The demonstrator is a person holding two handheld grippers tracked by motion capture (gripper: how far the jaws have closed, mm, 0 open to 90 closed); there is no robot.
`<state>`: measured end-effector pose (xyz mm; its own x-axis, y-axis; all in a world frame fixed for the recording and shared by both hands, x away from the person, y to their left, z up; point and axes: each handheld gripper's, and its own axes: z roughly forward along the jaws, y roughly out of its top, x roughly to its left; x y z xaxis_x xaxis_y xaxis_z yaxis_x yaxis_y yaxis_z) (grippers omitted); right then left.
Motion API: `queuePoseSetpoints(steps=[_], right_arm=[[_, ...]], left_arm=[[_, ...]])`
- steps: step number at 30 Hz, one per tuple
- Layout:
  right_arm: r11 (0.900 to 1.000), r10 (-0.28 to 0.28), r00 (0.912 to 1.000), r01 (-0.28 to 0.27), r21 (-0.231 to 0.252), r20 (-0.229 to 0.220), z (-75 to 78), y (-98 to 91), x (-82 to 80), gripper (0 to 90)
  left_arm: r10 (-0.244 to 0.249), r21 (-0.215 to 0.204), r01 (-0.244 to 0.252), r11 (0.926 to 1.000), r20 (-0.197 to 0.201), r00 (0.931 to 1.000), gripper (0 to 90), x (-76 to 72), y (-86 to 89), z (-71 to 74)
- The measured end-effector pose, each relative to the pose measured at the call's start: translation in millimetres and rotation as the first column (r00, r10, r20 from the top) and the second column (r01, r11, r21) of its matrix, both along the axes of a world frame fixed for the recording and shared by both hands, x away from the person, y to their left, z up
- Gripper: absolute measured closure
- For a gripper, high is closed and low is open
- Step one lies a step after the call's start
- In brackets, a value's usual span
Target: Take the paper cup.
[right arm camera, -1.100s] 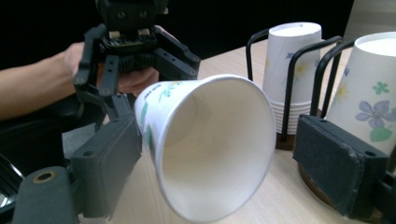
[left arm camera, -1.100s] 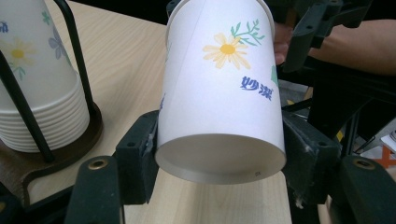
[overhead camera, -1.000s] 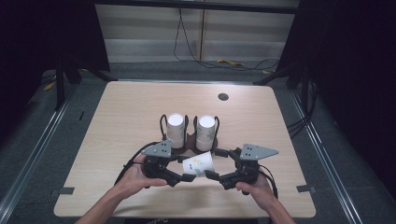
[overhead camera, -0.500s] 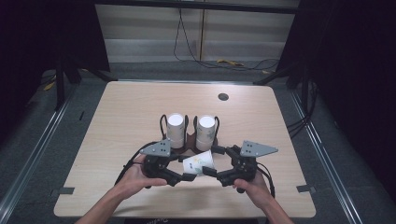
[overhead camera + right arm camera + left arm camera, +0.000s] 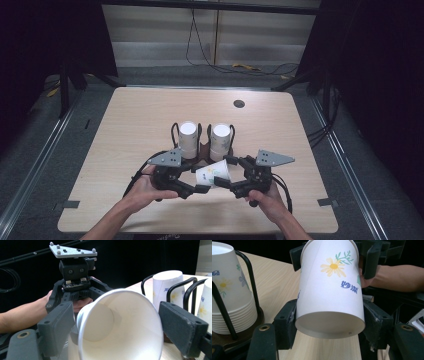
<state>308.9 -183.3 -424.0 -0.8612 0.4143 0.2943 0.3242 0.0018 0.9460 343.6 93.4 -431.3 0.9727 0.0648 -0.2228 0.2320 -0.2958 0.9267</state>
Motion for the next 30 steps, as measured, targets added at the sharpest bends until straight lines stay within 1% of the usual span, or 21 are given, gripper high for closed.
queuePoseSetpoints(steps=[3,5,8,10,12,13,20,24,26,30], right_arm=[[0.9999,0.012,0.9999,-0.012,0.003,-0.012,-2.1,0.6,1.2,14.1],[0.9997,0.024,0.9994,-0.024,0.002,-0.025,-3.6,1.1,2.0,14.1],[0.9994,0.030,0.9985,-0.030,0.015,-0.047,-4.5,2.9,2.6,14.3],[0.9996,0.028,0.9986,-0.028,0.008,-0.044,-4.3,3.1,2.6,16.8],[0.9993,0.036,0.9974,-0.035,0.014,-0.063,-5.2,1.4,4.3,18.0],[0.9991,0.040,0.9971,-0.039,0.014,-0.064,-5.5,0.7,4.9,18.5],[0.9985,0.054,0.9970,-0.053,0.017,-0.055,-4.4,-1.6,4.8,22.3],[0.9985,0.054,0.9973,-0.054,0.009,-0.050,-4.2,-1.8,4.7,23.6],[0.9984,0.056,0.9973,-0.056,0.008,-0.048,-4.2,-1.4,4.8,25.2],[0.9983,0.058,0.9973,-0.058,-0.005,-0.045,-4.6,-0.5,4.7,26.1]], left_arm=[[-0.004,-0.001,0.004,1.0000,0.003,1.0000,36.0,0.7,0.5,0.4],[-0.005,-0.001,0.005,1.0000,-0.003,1.0000,36.0,0.2,0.1,-0.1],[-0.012,-0.001,0.012,0.9999,-0.004,0.9999,36.0,0.2,0.3,0.0],[-0.010,0.003,0.010,0.9999,-0.005,0.9999,36.0,0.3,0.4,-0.1],[-0.011,-0.002,0.011,0.9999,-0.012,0.9999,36.0,0.6,0.1,-1.4],[-0.012,0.000,0.012,0.9999,-0.012,0.9998,36.0,0.7,0.2,-1.6],[-0.027,-0.004,0.027,0.9996,-0.042,0.9987,35.8,2.0,-0.5,-5.0],[-0.027,0.007,0.028,0.9996,-0.063,0.9977,34.5,2.7,-1.5,-6.6],[-0.013,0.019,0.015,0.9997,-0.074,0.9972,31.6,3.0,-2.3,-7.6],[-0.012,0.025,0.014,0.9996,-0.073,0.9973,30.3,3.3,-2.6,-8.7]])
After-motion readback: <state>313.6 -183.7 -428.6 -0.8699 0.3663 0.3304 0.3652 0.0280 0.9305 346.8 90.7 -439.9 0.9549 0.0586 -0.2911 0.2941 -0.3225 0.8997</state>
